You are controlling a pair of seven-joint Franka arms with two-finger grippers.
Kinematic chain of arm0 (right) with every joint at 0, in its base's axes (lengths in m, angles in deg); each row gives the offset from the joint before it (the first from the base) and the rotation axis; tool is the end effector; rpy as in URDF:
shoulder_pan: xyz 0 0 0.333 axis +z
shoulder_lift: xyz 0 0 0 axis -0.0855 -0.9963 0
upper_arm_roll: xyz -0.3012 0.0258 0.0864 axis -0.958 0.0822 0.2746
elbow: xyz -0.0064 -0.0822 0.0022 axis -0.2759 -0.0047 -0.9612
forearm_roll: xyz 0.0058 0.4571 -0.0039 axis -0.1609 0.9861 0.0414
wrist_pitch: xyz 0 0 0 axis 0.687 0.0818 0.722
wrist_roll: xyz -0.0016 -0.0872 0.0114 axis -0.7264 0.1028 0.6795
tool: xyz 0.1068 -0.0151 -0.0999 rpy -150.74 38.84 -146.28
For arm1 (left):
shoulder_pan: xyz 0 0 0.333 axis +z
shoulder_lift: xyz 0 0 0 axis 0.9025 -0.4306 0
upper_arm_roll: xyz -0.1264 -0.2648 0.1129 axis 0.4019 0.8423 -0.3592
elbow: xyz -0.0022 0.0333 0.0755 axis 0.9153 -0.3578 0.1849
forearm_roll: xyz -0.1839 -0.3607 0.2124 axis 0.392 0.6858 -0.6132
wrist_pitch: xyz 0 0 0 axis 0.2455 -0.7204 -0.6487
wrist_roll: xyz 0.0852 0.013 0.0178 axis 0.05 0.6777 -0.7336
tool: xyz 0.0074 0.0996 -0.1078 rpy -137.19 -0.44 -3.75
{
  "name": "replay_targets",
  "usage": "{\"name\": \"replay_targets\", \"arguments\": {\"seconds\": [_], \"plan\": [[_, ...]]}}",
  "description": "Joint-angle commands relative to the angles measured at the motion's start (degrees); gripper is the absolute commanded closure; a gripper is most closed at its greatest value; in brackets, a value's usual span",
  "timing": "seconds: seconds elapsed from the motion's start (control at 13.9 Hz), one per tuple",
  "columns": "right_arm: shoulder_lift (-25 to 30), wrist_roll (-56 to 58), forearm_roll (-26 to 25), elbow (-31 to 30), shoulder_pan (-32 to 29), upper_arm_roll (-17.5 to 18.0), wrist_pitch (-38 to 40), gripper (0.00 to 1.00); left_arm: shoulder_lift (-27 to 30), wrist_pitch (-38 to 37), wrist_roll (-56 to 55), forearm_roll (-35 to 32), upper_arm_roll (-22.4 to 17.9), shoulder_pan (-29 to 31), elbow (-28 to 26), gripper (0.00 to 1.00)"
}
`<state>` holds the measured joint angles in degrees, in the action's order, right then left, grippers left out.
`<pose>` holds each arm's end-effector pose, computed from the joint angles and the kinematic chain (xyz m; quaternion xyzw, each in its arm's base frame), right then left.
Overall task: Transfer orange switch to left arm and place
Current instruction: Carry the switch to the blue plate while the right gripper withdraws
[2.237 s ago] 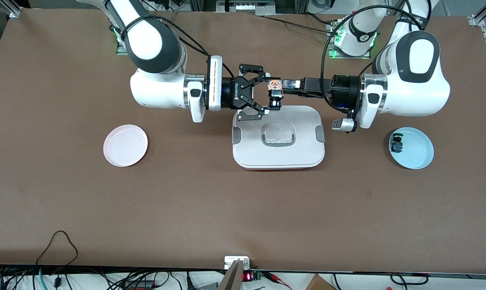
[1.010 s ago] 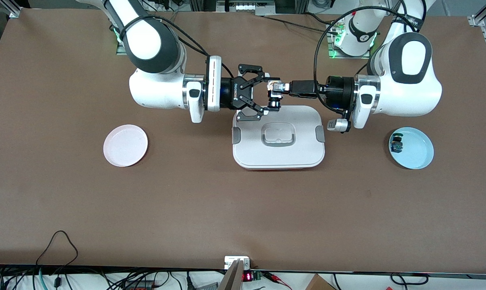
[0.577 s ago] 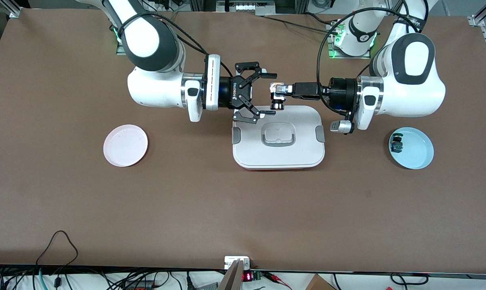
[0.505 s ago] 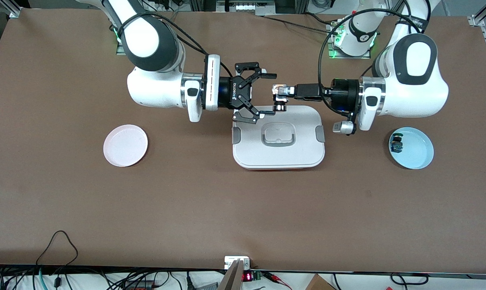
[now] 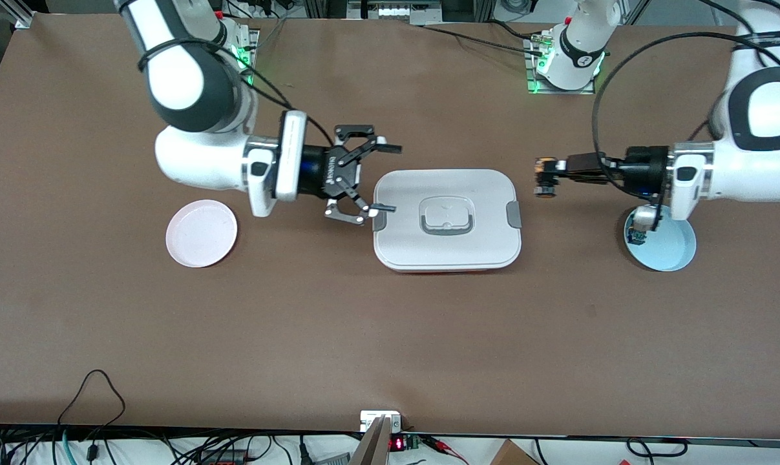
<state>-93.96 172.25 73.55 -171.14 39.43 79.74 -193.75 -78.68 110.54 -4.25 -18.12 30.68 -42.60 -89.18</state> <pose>0.6454 0.4230 0.4341 -0.5893 -0.4419 -0.4398 0.5139 0.6161 -0.0797 0.3949 0.8733 0.0150 -0.1443 0.4650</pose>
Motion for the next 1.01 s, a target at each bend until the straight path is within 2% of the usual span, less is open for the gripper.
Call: {"name": "replay_targets", "arguments": {"seconds": [0.0, 0.14, 0.22, 0.36, 0.58, 0.72, 0.94], "plan": [[1.88, -0.38, -4.56, -3.02, -0.33, -5.92, 7.15, 0.00, -1.34, -2.37, 4.43, -13.21, 0.70, 5.33, 0.97, 1.00], [1.88, -5.01, -10.34, -3.11, -1.65, -9.71, 13.13, 0.00, -3.53, -1.58, 4.70, -27.36, 0.62, 6.23, 3.24, 1.00], [1.88, -8.35, -14.81, -3.11, -2.35, -10.95, 14.90, 0.00, -4.93, -0.36, 4.35, -34.56, 0.53, 6.23, 4.30, 1.00], [2.23, -15.37, -21.78, -3.02, -3.67, -11.66, 15.27, 0.00, -8.27, 6.12, 3.91, -48.63, 0.53, 6.58, 5.28, 1.00], [3.55, -28.11, -27.32, -2.50, -4.03, -11.84, 14.92, 0.00, -12.85, 13.52, 0.59, -62.01, 0.35, 7.55, 5.28, 1.00], [3.90, -37.43, -31.71, -1.62, -4.03, -11.84, 14.57, 0.00, -14.78, 15.20, -7.29, -74.13, 0.70, 6.85, 5.28, 1.00], [3.64, -52.73, -36.28, -1.53, -4.03, -11.84, 14.48, 0.00, -17.77, 17.83, -13.84, -80.15, 0.70, 6.76, 5.28, 1.00]]}}
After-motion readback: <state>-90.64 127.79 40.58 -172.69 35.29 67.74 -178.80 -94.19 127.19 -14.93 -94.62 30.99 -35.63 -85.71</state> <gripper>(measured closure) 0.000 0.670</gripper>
